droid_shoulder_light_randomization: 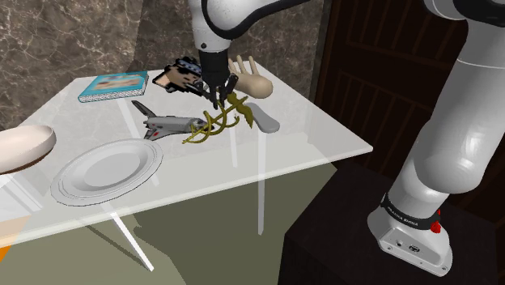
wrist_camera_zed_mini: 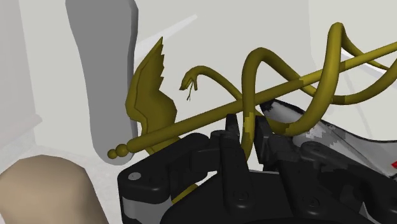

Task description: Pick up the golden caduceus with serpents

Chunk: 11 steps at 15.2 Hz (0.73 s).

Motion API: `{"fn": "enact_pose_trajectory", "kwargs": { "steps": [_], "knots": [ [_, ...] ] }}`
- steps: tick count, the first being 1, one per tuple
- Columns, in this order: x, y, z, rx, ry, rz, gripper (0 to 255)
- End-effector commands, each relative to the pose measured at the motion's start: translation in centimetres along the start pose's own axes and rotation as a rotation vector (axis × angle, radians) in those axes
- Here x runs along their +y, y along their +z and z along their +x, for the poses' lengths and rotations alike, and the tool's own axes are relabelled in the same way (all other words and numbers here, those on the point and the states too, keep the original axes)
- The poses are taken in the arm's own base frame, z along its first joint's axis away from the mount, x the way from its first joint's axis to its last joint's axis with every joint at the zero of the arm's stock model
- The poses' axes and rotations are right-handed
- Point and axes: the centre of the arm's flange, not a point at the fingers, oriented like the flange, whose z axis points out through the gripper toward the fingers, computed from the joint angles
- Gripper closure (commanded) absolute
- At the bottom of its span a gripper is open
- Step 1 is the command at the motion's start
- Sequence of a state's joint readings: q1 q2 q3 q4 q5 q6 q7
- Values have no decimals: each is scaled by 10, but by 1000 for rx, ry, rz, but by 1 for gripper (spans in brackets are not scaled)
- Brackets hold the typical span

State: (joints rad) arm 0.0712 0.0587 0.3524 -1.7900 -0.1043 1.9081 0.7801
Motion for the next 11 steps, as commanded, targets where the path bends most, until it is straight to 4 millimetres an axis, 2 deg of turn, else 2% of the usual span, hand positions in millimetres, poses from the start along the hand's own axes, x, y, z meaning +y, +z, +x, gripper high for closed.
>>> {"fn": "enact_pose_trajectory", "kwargs": {
  "steps": [1, 11],
  "knots": [
    [0, -9, 1, 0, 0, 0, 255],
    [1, -62, 6, 0, 0, 0, 255]
  ]
}}
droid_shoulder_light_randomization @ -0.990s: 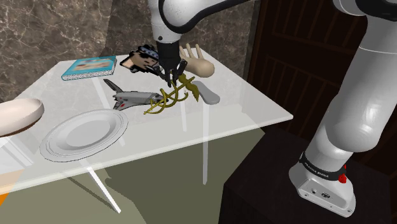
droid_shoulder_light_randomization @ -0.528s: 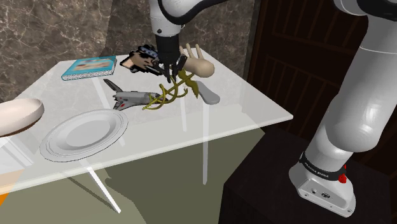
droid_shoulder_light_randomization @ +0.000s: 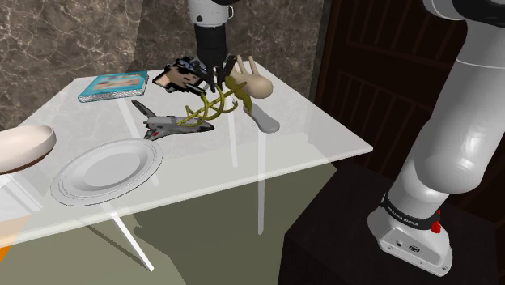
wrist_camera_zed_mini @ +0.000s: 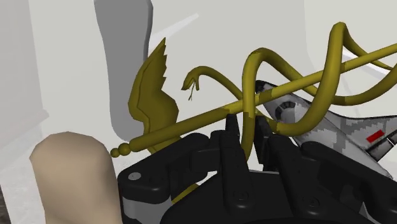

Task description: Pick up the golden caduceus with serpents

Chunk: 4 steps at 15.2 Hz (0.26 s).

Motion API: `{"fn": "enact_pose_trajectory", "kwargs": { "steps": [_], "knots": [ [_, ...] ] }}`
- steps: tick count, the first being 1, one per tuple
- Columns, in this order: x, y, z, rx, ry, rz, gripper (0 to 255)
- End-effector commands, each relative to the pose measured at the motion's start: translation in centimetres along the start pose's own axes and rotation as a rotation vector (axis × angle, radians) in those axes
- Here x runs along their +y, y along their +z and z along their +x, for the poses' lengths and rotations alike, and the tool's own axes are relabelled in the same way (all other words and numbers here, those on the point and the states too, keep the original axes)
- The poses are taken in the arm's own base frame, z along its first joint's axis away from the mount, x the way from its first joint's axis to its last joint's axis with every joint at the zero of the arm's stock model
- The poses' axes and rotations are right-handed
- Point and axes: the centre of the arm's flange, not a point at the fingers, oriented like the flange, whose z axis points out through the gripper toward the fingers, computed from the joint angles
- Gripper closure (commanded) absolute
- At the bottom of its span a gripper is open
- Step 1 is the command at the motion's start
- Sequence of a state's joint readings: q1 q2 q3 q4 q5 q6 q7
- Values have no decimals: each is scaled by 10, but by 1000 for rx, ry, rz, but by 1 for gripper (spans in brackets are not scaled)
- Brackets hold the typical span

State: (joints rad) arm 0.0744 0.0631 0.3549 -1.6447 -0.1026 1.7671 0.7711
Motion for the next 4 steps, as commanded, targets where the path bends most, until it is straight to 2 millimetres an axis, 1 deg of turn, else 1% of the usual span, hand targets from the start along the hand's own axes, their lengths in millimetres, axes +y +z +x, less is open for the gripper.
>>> {"fn": "enact_pose_trajectory", "kwargs": {
  "steps": [1, 2, 4],
  "knots": [
    [1, -12, 1, 0, 0, 0, 255],
    [1, -18, 1, 0, 0, 0, 255],
    [1, -18, 1, 0, 0, 0, 255]
  ]
}}
